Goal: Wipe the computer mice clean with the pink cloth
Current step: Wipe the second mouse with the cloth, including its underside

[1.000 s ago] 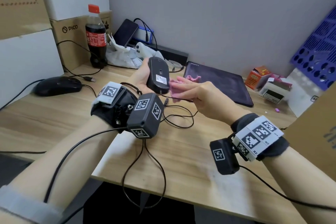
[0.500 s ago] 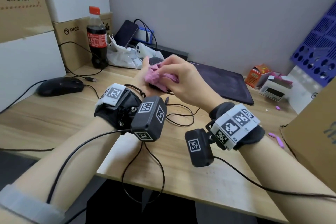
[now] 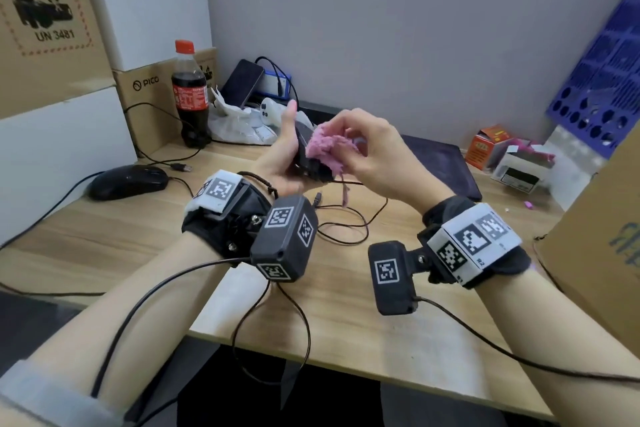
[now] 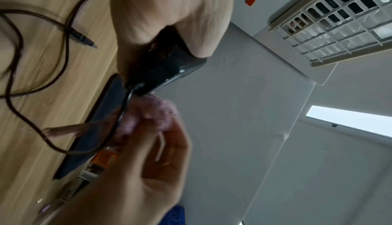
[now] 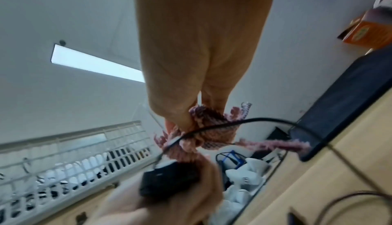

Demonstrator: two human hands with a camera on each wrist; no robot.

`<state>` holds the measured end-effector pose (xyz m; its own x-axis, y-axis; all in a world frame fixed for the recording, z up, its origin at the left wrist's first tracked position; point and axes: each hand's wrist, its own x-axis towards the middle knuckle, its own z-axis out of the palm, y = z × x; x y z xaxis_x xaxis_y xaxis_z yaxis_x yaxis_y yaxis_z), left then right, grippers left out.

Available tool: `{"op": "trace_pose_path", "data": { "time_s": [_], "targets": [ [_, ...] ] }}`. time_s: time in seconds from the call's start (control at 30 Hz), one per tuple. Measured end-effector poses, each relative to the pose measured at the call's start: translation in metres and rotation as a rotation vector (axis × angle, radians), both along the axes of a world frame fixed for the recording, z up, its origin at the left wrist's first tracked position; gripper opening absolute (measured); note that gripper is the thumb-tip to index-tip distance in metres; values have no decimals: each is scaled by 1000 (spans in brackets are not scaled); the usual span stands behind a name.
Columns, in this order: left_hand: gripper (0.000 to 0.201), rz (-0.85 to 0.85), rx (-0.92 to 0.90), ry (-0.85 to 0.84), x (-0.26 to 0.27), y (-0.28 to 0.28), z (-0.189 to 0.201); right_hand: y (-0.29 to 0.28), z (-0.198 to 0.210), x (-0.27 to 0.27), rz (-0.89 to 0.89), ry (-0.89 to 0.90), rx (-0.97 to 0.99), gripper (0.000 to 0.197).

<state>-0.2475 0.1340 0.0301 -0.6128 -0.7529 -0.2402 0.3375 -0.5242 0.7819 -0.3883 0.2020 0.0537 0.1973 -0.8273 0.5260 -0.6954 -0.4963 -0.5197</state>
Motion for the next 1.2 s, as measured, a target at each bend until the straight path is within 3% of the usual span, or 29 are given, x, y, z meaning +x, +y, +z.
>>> {"op": "trace_pose_path", "data": {
  "time_s": [0.07, 0.13, 0.23, 0.33, 0.43, 0.57, 0.67, 0.73, 0.83, 1.0, 1.1, 1.2],
  "targets": [
    [72, -93, -51, 2, -2, 5, 2, 1, 4, 9, 95, 83, 25, 16],
    [73, -99, -2, -18, -4, 5, 4, 1, 1, 10, 113, 131, 33, 16],
    [71, -35, 34, -69, -4, 1, 4, 0, -9, -2, 76, 145, 47, 18],
    [82, 18, 82, -27, -4, -2, -1, -1, -20, -18, 16, 180, 112, 20],
    [78, 111, 108, 14, -6, -6, -3, -4, -28, -31, -61, 290, 186, 19],
    [91, 53, 46, -4, -10, -6, -4, -9, -21, -34, -136, 68, 158, 17],
    [86, 62, 89, 27, -12, -6, -7, -11, -5, -19, -97, -44, 36, 15],
    [86, 27, 68, 21, -16, -6, -5, -12, 2, -9, -7, -17, 32, 12],
    [93, -28, -20, -156, -23, -9, -1, -17, -7, -2, 83, 164, 141, 17],
    [99, -38, 92, -112, -25, -31, -24, -34, -31, -6, -16, 89, 166, 19],
    [79, -76, 87, -94, -24, -37, -35, -47, -38, -7, -124, 33, 140, 22],
    [38, -153, -39, -146, -22, -37, -33, -59, -39, -10, -230, -37, 118, 22]
  ]
}}
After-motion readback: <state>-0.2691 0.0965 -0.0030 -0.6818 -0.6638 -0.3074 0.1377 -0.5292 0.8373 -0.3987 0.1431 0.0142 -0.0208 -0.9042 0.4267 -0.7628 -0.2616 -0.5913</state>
